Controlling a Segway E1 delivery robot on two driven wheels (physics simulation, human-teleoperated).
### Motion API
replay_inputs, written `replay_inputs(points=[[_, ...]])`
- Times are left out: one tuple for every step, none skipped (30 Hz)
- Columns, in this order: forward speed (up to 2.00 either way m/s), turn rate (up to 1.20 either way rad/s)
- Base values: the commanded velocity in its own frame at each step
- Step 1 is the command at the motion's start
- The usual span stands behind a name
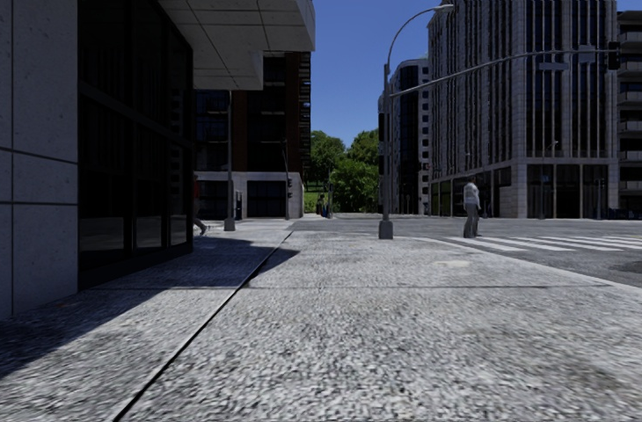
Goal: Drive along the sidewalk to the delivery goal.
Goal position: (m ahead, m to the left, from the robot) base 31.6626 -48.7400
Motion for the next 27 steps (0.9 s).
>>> replay_inputs(points=[[2.0,0.0],[2.0,0.0],[2.0,0.0],[2.0,0.0],[2.0,0.0],[2.0,0.0],[2.0,0.0],[2.0,0.0],[2.0,0.0],[2.0,0.0],[2.0,0.0],[2.0,0.0],[2.0,0.0],[2.0,0.0],[2.0,0.0],[2.0,0.0],[2.0,0.0],[2.0,0.0],[2.0,0.0],[2.0,0.0],[2.0,0.0],[2.0,0.0],[2.0,0.0],[2.0,0.0],[2.0,0.0],[2.0,0.0],[2.0,0.0]])
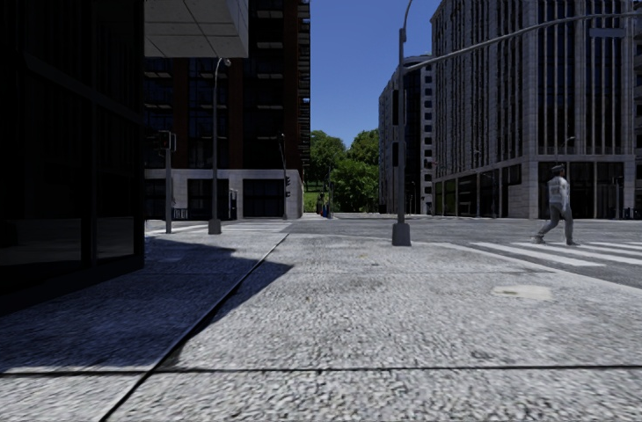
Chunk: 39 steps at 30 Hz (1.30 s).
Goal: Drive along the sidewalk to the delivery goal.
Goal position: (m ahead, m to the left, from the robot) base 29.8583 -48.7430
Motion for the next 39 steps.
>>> replay_inputs(points=[[2.0,0.0],[2.0,0.0],[2.0,0.0],[2.0,0.0],[2.0,0.0],[2.0,0.0],[2.0,0.0],[2.0,0.0],[2.0,0.0],[2.0,0.0],[2.0,0.0],[2.0,0.0],[2.0,0.0],[2.0,0.0],[2.0,0.0],[2.0,-0.09],[2.0,-0.09],[2.0,-0.19],[2.0,-0.24],[2.0,-0.28],[2.0,-0.3],[2.0,-0.35],[2.0,-0.35],[2.0,-0.36],[2.0,-0.36],[2.0,-0.36],[1.93,-0.37],[1.93,-0.37],[1.89,-0.37],[1.89,-0.38],[1.88,-0.38],[1.88,-0.38],[1.88,-0.38],[1.88,-0.38],[1.88,-0.38],[1.88,-0.38],[1.86,-0.38],[1.86,-0.38],[1.8,-0.38]])
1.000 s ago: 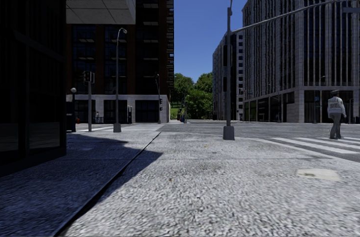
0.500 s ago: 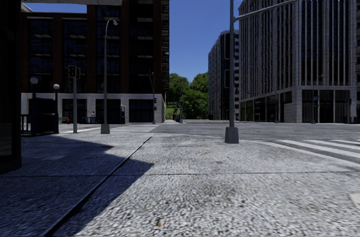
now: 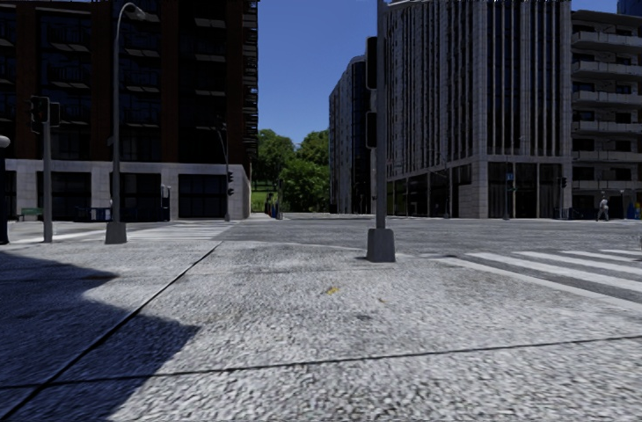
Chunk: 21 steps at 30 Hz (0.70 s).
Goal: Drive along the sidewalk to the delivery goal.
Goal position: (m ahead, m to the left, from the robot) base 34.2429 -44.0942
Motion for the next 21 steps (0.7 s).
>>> replay_inputs(points=[[1.77,-0.38],[1.75,-0.38],[1.7,-0.39],[1.7,-0.39],[1.66,-0.4],[1.66,-0.41],[1.65,-0.41],[1.65,-0.42],[1.65,-0.42],[1.65,-0.42],[1.65,-0.42],[1.65,-0.42],[1.65,-0.43],[1.65,-0.45],[1.65,-0.48],[1.65,-0.48],[1.65,-0.51],[1.65,-0.52],[1.65,-0.52],[1.65,-0.52],[1.65,-0.52]])
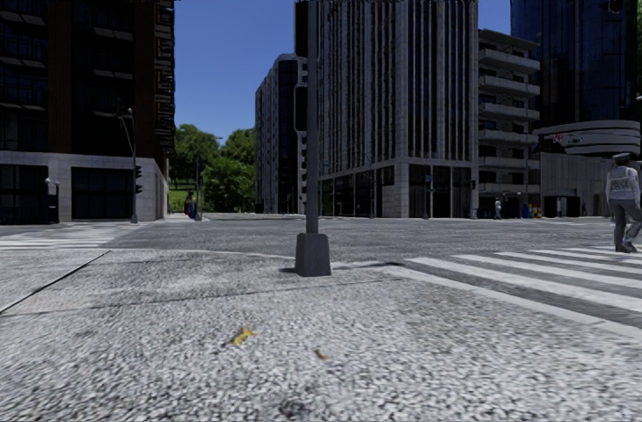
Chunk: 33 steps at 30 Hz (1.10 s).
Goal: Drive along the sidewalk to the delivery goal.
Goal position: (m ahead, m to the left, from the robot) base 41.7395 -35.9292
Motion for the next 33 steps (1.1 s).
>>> replay_inputs(points=[[1.65,-0.52],[1.65,-0.52],[1.64,-0.52],[1.62,-0.52],[1.61,-0.52],[1.6,-0.52],[1.6,-0.52],[1.6,-0.52],[1.6,-0.52],[1.6,-0.52],[1.6,-0.52],[1.6,-0.52],[1.6,-0.52],[1.6,-0.52],[1.6,-0.52],[1.6,-0.52],[1.6,-0.52],[1.6,-0.52],[1.6,-0.52],[1.6,-0.52],[1.6,-0.52],[1.6,-0.52],[1.6,-0.52],[1.6,-0.52],[1.6,-0.52],[1.6,-0.52],[1.6,-0.52],[1.6,-0.52],[1.6,-0.52],[1.6,-0.52],[1.6,-0.52],[1.6,-0.52],[1.6,-0.52]])
